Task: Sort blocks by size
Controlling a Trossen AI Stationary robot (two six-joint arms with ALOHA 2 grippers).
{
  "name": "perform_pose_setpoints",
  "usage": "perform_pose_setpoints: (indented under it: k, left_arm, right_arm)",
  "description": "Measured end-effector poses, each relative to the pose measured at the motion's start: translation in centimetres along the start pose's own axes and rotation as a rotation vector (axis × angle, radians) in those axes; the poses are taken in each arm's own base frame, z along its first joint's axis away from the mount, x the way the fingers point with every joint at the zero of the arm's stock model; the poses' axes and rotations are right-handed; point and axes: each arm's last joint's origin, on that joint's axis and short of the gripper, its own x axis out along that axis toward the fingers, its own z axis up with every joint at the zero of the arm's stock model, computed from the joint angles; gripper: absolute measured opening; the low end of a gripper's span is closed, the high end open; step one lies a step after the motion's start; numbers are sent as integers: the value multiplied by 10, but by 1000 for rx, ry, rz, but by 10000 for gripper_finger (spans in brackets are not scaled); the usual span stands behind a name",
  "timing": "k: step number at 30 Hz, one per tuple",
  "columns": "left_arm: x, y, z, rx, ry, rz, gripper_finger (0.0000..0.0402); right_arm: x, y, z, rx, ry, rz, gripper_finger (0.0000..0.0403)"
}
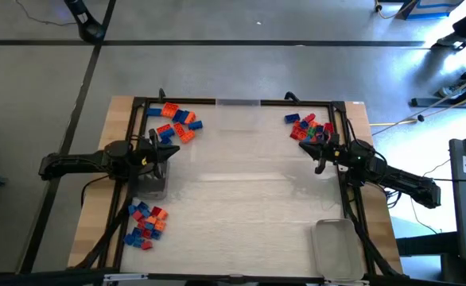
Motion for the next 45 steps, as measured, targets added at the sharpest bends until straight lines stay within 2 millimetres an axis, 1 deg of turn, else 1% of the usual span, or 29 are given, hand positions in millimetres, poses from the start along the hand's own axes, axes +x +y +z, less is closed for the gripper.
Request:
perform_pose_setpoints:
  k: [14,19,26,31,35,45]
  left_arm:
    - [0,0,0,2,0,0,6]
    - [0,0,0,74,0,0,6]
    - [0,0,2,68,-26,0,6]
    - [-1,0,12,-57,-126,-6,6]
    - [-1,0,15,-166,-153,-16,6]
    - [-2,0,20,-187,-203,-22,6]
  right_arm:
    - [0,0,0,0,0,0,12]
    - [0,0,0,0,0,0,12]
    - [0,0,0,0,-1,1,12]
    - [0,1,4,-2,-26,9,12]
    - [-1,2,8,-3,-49,15,12]
    - [-2,2,16,-8,-150,-36,12]
